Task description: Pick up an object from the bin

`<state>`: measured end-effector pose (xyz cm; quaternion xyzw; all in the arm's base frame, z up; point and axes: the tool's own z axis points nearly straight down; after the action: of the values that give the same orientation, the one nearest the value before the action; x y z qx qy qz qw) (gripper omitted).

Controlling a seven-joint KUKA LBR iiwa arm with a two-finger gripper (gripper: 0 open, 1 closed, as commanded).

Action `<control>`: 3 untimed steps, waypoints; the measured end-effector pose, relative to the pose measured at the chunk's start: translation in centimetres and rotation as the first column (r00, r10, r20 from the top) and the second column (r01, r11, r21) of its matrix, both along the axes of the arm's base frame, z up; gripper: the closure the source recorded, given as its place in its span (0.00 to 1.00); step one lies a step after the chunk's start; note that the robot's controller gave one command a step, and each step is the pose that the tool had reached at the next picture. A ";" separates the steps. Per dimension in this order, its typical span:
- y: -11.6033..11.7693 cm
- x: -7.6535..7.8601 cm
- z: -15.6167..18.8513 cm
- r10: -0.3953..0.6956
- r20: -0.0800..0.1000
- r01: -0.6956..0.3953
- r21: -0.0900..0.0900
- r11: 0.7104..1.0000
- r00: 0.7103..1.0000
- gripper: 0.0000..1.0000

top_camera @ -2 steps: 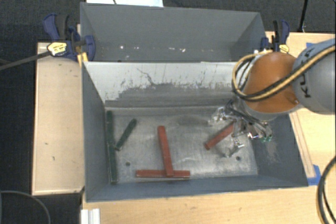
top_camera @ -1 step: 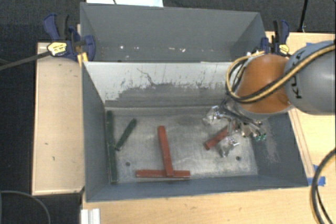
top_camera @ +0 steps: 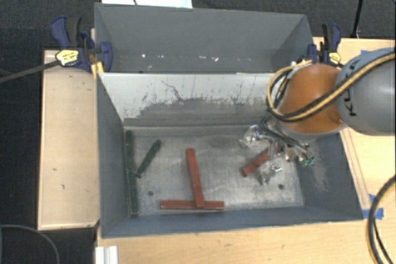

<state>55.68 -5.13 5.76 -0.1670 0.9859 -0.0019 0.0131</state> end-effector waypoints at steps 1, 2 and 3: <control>0.0 0.0 0.3 0.004 -0.003 -0.004 0.000 1.000 1.000 1.00; 0.0 -0.1 1.3 0.003 -0.010 -0.003 -0.001 1.000 1.000 1.00; 0.0 -0.3 3.2 0.002 -0.020 -0.002 0.000 1.000 1.000 1.00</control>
Offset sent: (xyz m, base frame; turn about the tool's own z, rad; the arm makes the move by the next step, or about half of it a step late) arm 0.0000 0.0000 0.0705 0.0001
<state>55.38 -5.12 8.98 -0.1680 0.9858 -0.0003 0.0034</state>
